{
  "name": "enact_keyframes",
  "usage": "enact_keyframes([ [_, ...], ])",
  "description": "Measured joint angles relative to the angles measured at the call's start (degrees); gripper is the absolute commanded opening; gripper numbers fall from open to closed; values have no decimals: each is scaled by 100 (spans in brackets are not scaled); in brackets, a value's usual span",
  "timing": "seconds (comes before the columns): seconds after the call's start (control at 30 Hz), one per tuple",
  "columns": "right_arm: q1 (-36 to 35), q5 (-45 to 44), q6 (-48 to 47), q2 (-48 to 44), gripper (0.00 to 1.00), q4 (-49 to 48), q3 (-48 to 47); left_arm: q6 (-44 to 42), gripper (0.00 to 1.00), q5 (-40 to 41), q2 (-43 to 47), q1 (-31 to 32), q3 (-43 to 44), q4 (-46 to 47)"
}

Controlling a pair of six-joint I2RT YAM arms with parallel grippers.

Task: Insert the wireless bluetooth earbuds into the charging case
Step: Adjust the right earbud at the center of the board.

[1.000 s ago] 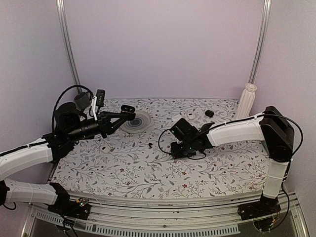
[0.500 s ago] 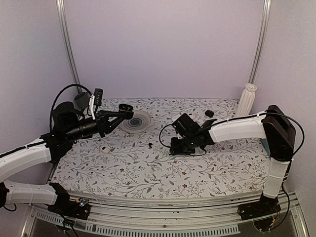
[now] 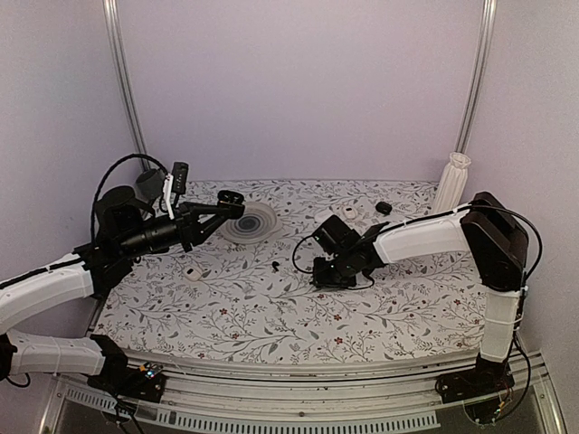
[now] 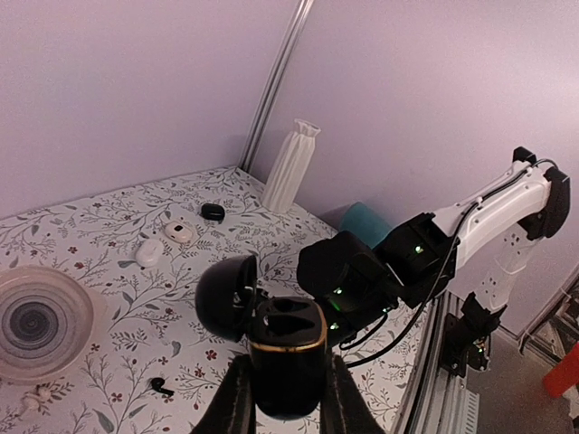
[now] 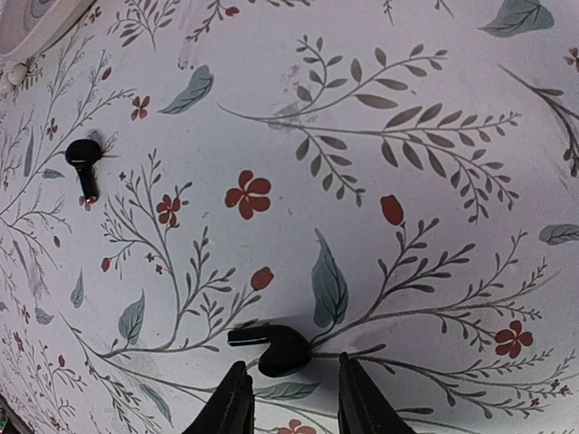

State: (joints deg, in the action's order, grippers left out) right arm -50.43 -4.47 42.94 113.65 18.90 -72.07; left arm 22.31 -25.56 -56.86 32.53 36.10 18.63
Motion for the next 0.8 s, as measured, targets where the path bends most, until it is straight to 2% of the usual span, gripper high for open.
enact_keyframes([
  [0.8, -20, -334, -105, 282, 23, 101, -310, 2, 0, -101, 66, -48, -9, 7],
])
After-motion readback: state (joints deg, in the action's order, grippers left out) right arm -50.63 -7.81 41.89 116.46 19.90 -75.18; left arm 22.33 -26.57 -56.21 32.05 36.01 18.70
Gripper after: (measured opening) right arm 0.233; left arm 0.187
